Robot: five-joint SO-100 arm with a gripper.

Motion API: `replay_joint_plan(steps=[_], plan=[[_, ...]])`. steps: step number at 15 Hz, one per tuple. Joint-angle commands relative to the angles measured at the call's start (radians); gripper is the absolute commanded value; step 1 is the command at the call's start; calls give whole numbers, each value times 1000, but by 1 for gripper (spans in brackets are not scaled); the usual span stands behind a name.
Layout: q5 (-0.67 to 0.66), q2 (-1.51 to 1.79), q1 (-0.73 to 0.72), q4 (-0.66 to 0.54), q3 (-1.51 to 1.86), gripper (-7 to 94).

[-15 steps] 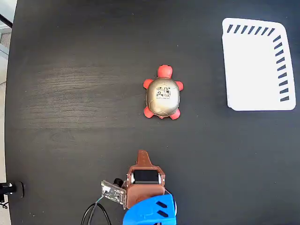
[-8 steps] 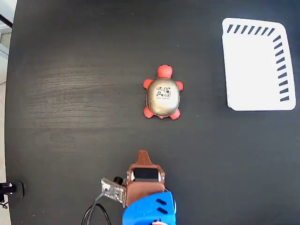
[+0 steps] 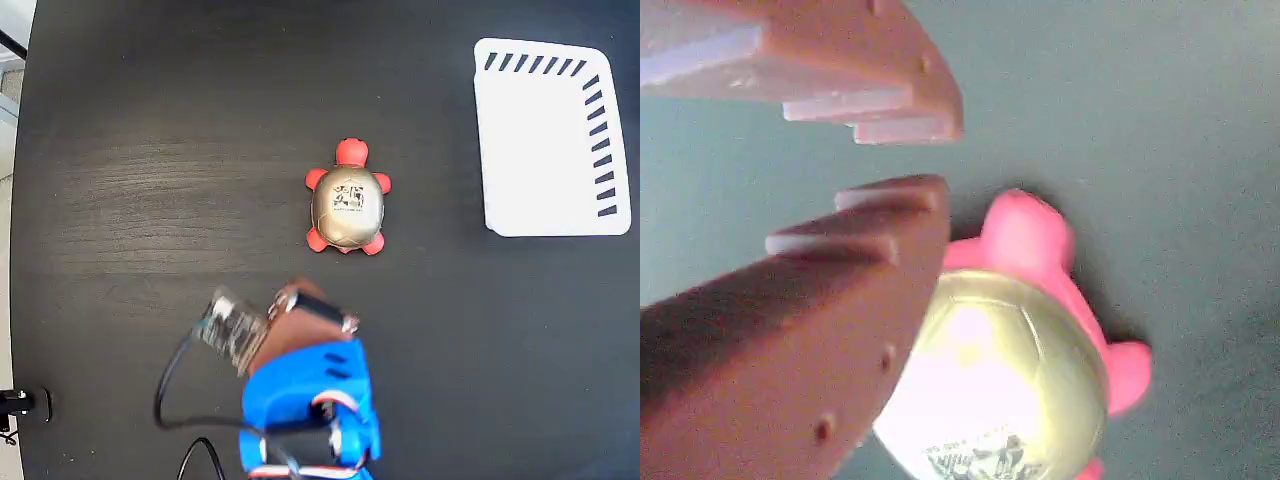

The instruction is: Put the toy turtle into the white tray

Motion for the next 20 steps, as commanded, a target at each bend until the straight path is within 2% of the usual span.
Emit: replay_joint_plan(steps=[1, 6, 9, 16, 20], plan=[[110, -124, 18, 48, -259, 0], [370, -483, 77, 210, -637, 0], [482, -614, 109, 255, -773, 0], [634, -735, 178, 301, -922, 2], [666, -756, 175, 319, -917, 33]])
